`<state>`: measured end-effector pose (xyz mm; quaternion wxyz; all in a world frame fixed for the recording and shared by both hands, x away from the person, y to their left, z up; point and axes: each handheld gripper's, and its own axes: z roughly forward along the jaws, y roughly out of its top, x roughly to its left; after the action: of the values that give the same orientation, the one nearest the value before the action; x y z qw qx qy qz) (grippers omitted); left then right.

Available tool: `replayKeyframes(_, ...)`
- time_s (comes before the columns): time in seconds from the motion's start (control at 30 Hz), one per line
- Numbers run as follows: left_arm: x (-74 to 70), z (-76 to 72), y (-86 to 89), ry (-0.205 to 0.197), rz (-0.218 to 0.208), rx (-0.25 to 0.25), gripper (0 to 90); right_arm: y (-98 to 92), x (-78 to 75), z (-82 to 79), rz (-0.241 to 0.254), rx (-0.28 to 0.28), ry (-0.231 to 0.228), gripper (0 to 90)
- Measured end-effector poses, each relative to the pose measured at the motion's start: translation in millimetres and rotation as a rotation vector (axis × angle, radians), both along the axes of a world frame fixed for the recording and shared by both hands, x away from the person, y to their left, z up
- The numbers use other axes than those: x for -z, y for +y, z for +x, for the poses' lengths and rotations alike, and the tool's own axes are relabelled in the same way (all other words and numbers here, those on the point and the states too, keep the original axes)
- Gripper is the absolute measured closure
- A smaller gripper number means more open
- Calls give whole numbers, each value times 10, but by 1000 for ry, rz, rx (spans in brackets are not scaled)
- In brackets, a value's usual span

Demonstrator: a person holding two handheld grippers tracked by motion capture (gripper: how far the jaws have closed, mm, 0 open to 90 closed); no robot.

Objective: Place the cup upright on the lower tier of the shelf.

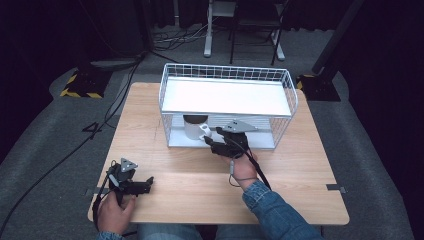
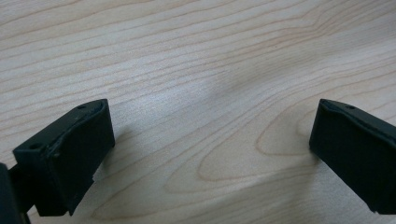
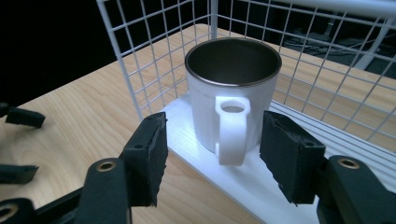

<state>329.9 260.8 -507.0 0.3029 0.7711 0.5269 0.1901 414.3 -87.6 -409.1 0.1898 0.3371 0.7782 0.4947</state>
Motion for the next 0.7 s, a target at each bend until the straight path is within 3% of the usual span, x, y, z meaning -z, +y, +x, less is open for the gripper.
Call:
replayKeyframes(0.23,0,0,0,0,0,0,3,-181,-111,-179,-24,-32,-24,398)
replayKeyframes(0.43,0,-1,-1,0,0,0,3,-512,-208,-352,-42,-27,-25,386)
replayKeyframes(0.53,0,0,0,0,0,0,3,-664,-209,-425,-56,-15,-43,371)
replayKeyframes(0.7,0,-1,-1,0,0,-1,3,-887,-152,-507,-64,11,-29,347)
